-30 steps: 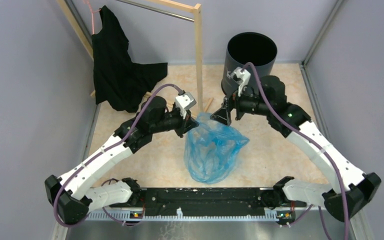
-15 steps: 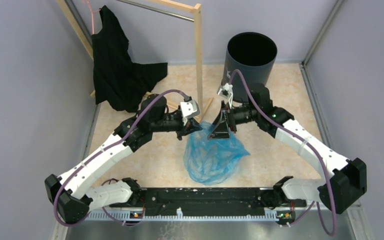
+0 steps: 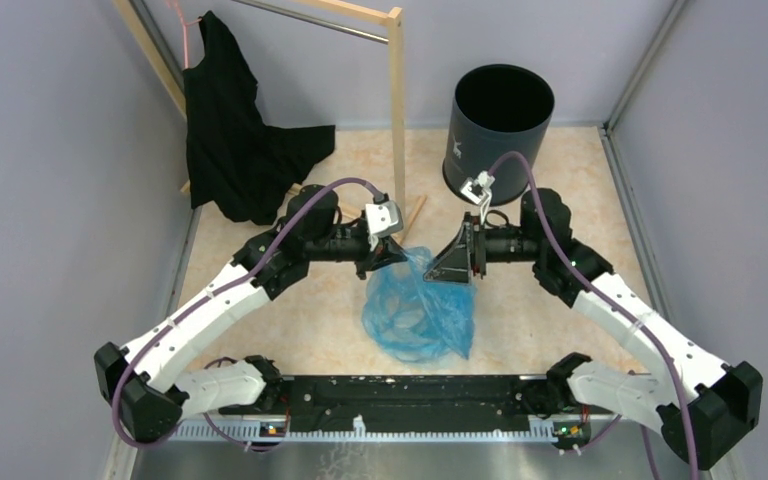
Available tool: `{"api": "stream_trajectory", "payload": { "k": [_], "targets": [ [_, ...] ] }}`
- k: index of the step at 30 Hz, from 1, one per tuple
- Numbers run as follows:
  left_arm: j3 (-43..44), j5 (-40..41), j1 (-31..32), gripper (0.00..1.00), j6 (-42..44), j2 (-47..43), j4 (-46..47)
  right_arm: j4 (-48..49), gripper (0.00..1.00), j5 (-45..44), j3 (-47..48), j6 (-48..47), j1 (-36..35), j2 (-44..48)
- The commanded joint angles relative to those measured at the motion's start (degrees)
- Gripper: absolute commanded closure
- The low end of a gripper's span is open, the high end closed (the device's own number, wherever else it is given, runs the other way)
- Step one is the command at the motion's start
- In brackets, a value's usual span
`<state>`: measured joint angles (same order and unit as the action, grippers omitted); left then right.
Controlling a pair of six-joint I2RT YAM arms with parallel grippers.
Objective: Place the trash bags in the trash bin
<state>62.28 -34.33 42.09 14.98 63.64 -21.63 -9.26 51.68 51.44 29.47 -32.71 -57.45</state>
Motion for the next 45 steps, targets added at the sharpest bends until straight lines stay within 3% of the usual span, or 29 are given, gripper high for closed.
{"api": "stream_trajectory", "payload": {
  "k": [1,5,9,17,20,21,24,25,27,29,33,37,42,45],
  "targets": [
    [1.41,-4.03,-0.07,1.00,0.77,0.44,1.57,9.35,0.47,0.25,-5.19,14.32,0.40,2.84],
    [0.68,-2.92,-0.07,1.00,0.57,0.22,2.52,14.12,0.52,1.90,-8.51,19.44,0.40,5.15],
    [0.35,-2.20,-0.03,1.00,0.53,-0.34,2.97,11.78,0.56,0.48,-8.60,16.50,0.38,6.87],
    [2.03,-6.03,-0.07,1.00,-0.33,0.75,2.44,8.69,0.81,-5.67,-7.70,11.18,0.38,6.00],
    [2.24,-5.14,-0.07,1.00,-2.80,1.40,3.29,0.45,0.98,-13.35,-4.88,5.99,0.39,6.42],
    [2.62,-2.97,-0.07,0.87,-4.49,1.78,3.24,-2.86,1.00,-19.70,-3.99,4.27,0.41,6.92],
    [2.50,8.20,-0.07,0.37,-10.99,2.25,3.15,-11.39,1.00,-36.68,-3.17,2.61,0.41,8.84],
    [1.71,11.48,-0.12,0.25,-13.26,1.97,3.28,-12.45,1.00,-39.91,-3.56,2.62,0.37,9.34],
    [-0.23,16.07,-0.20,0.10,-17.23,0.88,3.03,-13.28,1.00,-45.25,-5.08,2.69,0.38,9.99],
    [-2.78,19.93,-0.31,0.02,-21.34,-1.21,2.81,-13.85,1.00,-49.48,-6.50,2.69,0.52,10.03],
    [-8.82,29.36,-0.95,0.01,-30.91,-7.35,1.06,-16.02,1.00,-55.60,-7.36,0.54,0.77,9.11],
    [-16.91,31.26,-3.55,0.01,-41.01,-12.01,2.65,-15.59,1.00,-53.47,-7.78,-3.27,0.95,9.47],
    [-26.98,18.56,-10.84,0.06,-49.91,-12.93,11.07,-13.98,1.00,-48.46,-9.15,-5.73,0.90,12.18],
    [-32.12,7.67,-18.31,0.16,-54.19,-11.45,18.40,-14.12,1.00,-47.71,-9.29,-5.80,0.94,12.91]
  ]
}}
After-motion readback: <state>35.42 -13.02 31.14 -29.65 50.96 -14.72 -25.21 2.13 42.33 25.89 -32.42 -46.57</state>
